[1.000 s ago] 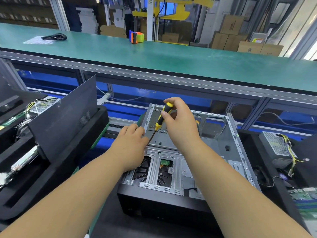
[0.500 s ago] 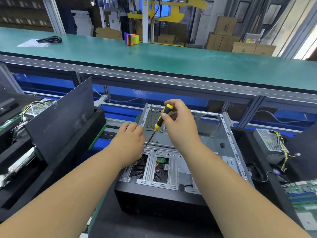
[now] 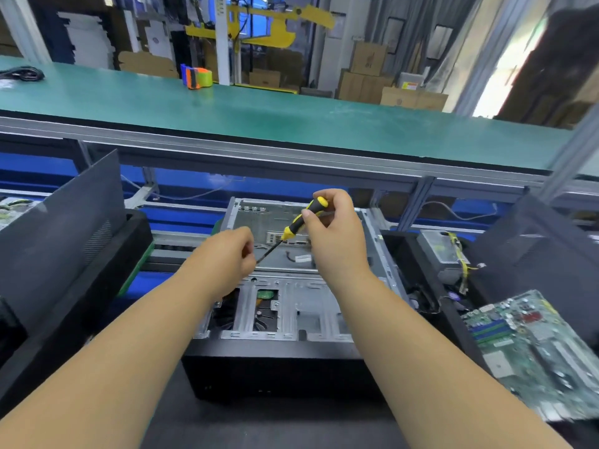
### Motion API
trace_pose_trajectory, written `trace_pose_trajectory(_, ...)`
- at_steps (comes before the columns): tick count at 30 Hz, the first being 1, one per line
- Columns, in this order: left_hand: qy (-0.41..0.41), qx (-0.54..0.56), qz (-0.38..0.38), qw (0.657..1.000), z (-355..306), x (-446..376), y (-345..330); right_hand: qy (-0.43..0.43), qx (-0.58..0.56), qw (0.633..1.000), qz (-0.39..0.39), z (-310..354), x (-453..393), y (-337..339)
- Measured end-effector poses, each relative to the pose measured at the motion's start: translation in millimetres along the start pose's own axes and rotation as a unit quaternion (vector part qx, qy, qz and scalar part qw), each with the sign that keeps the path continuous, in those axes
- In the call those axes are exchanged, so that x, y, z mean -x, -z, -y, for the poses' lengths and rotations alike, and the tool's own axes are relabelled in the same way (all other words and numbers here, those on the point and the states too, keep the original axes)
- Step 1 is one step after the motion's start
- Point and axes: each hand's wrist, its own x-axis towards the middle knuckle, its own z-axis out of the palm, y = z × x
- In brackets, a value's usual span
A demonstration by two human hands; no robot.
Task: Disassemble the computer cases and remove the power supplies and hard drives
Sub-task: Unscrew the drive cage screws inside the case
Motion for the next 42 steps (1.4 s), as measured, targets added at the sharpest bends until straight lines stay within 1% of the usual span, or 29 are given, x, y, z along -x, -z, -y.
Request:
trace_pose_trajectory(4, 0.001, 0.097, -0.003, 0.995, -30.4, 8.2, -7.7, -0.014, 0.012, 0.998, -0.058, 8.4, 21.7, 39.4)
trace_pose_trajectory(7, -0.01, 0.173, 0.002, 0.985, -55.8, 19.3, -19.7, -0.043, 0.03, 0.994, -0.098, 10.9, 40.6, 68.5)
trace_pose_trajectory(10, -0.029, 0.209, 0.006, 0.977, -80.8, 29.9, -31.8, -0.067, 0.024, 0.989, -0.127, 12.8, 58.5, 92.6)
trace_pose_trajectory(13, -0.061, 0.225, 0.01, 0.972, -107.8, 39.4, -41.9, -0.09, 0.037, 0.986, -0.133, 11.8, 73.9, 115.8)
trace_pose_trajectory(18, -0.083, 0.209, 0.012, 0.974, -158.1, 45.1, -58.9, -0.098, 0.042, 0.981, -0.16, 2.8, 78.3, 165.6)
trace_pose_trajectory(20, -0.092, 0.2, 0.006, 0.976, -178.5, 44.7, -67.4, -0.141, 0.019, 0.977, -0.16, -9.7, 72.9, 187.8)
trace_pose_trajectory(21, -0.094, 0.196, 0.005, 0.976, -188.8, 44.2, -71.9, -0.167, -0.027, 0.973, -0.157, -17.5, 69.2, 198.7)
trace_pose_trajectory(22, -0.096, 0.192, 0.004, 0.977, -199.6, 43.9, -76.9, -0.193, -0.095, 0.964, -0.156, -26.3, 65.2, 209.8)
trace_pose_trajectory(23, -0.097, 0.186, 0.004, 0.978, -210.5, 43.3, -82.6, -0.223, -0.172, 0.947, -0.155, -34.8, 60.8, 221.0)
trace_pose_trajectory(25, -0.096, 0.181, 0.006, 0.979, -233.0, 41.7, -95.0, -0.289, -0.296, 0.898, -0.151, -51.6, 53.0, 243.2)
trace_pose_trajectory(27, -0.1, 0.182, 0.015, 0.978, -255.7, 39.2, -108.5, -0.343, -0.354, 0.858, -0.144, -72.1, 48.8, 264.8)
trace_pose_trajectory(28, -0.109, 0.172, 0.018, 0.979, -267.1, 37.6, -116.3, -0.361, -0.365, 0.846, -0.14, -82.8, 47.4, 275.3)
trace_pose_trajectory(30, -0.137, 0.127, 0.031, 0.982, -288.1, 34.2, -134.3, -0.378, -0.379, 0.834, -0.131, -105.2, 45.7, 292.5)
trace_pose_trajectory(33, -0.179, 0.04, 0.062, 0.981, -318.4, 31.5, -169.0, -0.381, -0.385, 0.835, -0.097, -132.9, 43.2, 309.8)
trace_pose_trajectory(36, -0.2, -0.049, 0.12, 0.971, -343.2, 30.7, -207.4, -0.372, -0.371, 0.849, -0.053, -154.0, 40.8, 323.2)
trace_pose_trajectory(39, -0.17, -0.095, 0.154, 0.969, -353.4, 28.5, -236.4, -0.363, -0.347, 0.864, -0.023, -171.2, 40.1, 339.0)
trace_pose_trajectory(42, -0.135, -0.113, 0.164, 0.971, -355.5, 25.8, -253.2, -0.358, -0.326, 0.875, 0.003, -179.6, 39.4, 353.4)
